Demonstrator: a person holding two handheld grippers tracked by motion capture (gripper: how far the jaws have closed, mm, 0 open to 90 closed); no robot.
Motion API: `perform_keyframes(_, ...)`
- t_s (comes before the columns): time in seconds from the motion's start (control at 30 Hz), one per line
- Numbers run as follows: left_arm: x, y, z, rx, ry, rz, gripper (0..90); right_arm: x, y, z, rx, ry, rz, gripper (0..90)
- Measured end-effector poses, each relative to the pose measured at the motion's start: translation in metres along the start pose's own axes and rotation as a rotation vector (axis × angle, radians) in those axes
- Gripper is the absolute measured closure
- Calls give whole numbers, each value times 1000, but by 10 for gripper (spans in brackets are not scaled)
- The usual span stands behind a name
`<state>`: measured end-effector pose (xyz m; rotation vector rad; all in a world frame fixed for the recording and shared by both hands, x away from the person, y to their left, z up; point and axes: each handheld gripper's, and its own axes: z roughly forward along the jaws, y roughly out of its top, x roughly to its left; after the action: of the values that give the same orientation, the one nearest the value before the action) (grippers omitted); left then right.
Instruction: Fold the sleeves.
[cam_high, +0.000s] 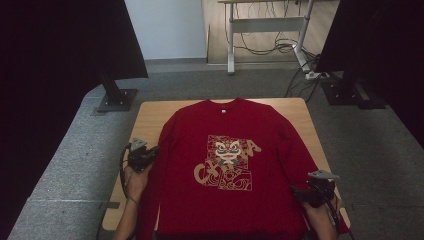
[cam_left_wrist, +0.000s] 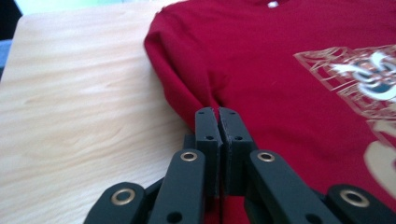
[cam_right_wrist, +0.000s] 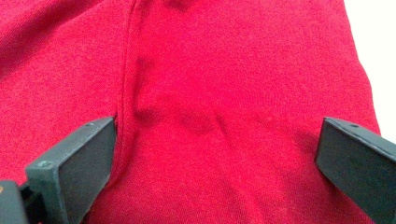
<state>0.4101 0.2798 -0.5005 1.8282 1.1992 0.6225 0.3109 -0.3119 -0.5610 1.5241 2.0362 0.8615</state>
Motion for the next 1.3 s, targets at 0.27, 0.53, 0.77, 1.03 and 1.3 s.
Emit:
perform_keyframes(0.27, -16, 13, -2, -28, -43, 20, 873, 0, 0, 0, 0, 0, -1, 0)
perform_keyframes(0.53, -30, 23, -4, -51, -83, 32, 873, 0, 0, 0, 0, 0, -1, 0)
perform_keyframes(0.77, -48, 27, 2, -42, -140, 53, 872, 0, 0, 0, 0, 1, -1, 0)
perform_keyframes(1.03, -68, 23, 19, -17, -208, 70, 872, 0, 0, 0, 0, 2, -2, 0)
perform_keyframes(1.3, -83, 17, 41, 51, -255, 79, 870, 0, 0, 0, 0, 3, -3, 0)
